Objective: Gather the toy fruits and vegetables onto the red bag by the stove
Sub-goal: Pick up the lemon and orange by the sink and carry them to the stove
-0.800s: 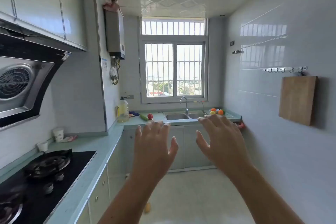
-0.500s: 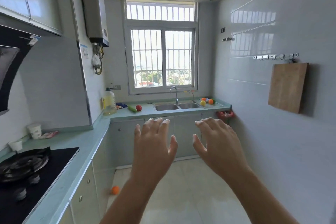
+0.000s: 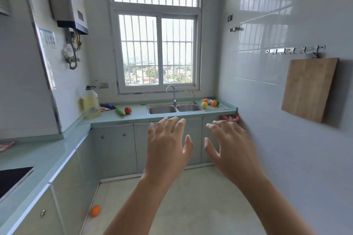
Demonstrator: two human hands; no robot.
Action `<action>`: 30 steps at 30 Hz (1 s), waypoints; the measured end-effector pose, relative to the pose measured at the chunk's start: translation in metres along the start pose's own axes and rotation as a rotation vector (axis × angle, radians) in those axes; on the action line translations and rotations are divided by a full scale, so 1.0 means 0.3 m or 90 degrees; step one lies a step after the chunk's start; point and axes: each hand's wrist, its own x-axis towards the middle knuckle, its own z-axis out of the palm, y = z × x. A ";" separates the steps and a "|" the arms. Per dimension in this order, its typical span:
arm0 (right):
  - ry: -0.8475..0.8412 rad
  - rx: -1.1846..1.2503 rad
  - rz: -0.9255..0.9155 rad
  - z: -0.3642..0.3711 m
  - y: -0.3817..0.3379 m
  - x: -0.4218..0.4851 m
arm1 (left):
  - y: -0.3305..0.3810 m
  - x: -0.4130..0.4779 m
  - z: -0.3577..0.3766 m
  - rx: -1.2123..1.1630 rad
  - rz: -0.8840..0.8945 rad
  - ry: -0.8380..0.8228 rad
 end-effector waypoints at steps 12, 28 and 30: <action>-0.033 -0.005 0.022 0.420 0.373 0.168 | -0.068 0.210 0.552 -0.055 -0.013 -0.025; -0.058 -0.055 0.027 1.167 0.748 0.683 | -0.397 0.736 1.364 -0.103 -0.032 -0.017; -0.059 -0.049 0.037 1.233 0.804 0.708 | -0.406 0.768 1.450 -0.110 -0.033 -0.030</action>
